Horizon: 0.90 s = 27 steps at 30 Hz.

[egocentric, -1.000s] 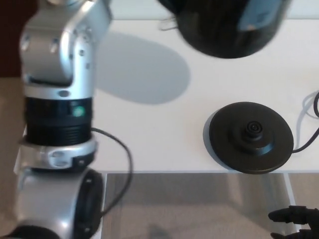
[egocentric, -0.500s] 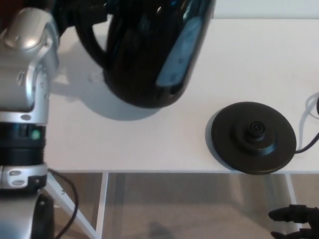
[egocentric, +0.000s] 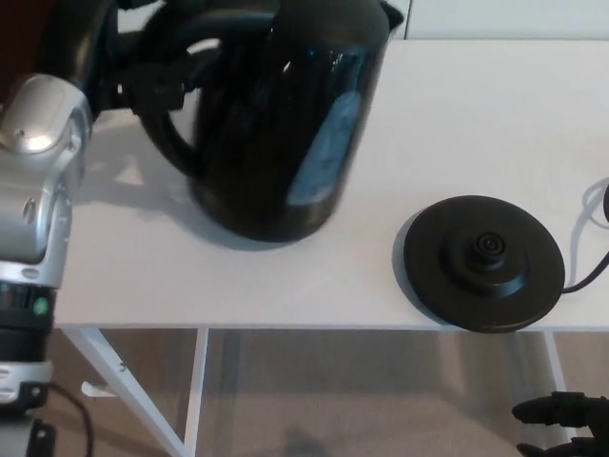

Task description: The robot walk towards a table in front and uses its left hand to pick up the pot from the base and places it on the table

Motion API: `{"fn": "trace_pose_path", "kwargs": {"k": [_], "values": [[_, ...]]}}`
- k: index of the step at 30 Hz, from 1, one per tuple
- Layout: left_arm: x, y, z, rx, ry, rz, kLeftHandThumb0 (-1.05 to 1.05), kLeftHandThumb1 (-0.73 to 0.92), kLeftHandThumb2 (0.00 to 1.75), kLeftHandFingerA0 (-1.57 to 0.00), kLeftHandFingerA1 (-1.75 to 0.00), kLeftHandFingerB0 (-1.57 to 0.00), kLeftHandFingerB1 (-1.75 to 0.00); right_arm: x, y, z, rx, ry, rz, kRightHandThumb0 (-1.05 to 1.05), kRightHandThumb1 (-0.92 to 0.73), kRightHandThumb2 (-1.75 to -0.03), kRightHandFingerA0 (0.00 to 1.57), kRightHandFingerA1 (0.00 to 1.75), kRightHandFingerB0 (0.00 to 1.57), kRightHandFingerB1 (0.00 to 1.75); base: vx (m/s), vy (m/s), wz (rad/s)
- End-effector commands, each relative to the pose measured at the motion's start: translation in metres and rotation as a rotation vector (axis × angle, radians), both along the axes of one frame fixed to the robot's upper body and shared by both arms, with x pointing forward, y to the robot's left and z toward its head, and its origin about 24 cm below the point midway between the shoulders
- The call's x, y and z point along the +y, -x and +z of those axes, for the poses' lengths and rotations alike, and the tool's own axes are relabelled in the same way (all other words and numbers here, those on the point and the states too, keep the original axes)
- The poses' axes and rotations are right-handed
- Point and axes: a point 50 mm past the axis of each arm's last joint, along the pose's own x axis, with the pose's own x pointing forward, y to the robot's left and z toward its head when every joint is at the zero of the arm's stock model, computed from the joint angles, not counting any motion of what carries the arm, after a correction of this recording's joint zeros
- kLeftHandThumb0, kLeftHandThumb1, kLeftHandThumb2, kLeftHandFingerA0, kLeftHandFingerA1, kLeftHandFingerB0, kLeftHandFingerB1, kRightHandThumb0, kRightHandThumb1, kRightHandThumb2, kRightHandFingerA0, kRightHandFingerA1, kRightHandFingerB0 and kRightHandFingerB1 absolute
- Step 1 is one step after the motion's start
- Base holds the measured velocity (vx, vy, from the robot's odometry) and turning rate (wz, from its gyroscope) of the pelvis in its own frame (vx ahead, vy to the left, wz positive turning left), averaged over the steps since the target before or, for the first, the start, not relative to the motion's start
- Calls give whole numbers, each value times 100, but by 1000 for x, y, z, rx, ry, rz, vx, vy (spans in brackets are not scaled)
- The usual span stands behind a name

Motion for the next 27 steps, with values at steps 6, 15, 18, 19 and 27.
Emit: {"fn": "trace_pose_path", "kwargs": {"k": [6,15,18,19,27], "values": [[-3,3,-10,186,-323,-340,-80,44,57,0,0,0,0,-8,1,2,10,18,-13,-56,-53,-57,81,44,68,41,0,0,0],[-1,0,-1,239,-384,-399,-94,44,64,0,0,0,0,-8,-3,4,11,15,-13,-55,-53,-57,81,44,68,41,0,0,0],[0,-1,2,228,-366,-405,-96,45,67,0,0,0,0,-9,-3,4,14,18,-7,-59,-48,-60,80,46,65,42,0,0,0],[1,0,9,213,-355,-398,-95,53,58,0,0,0,0,-9,-3,4,18,15,-5,-59,-48,-59,80,46,65,42,0,0,0],[16,24,70,21,-127,-471,-90,54,58,0,0,0,0,-7,4,-1,44,16,8,-60,-49,-60,80,46,66,42,0,0,0]]}}
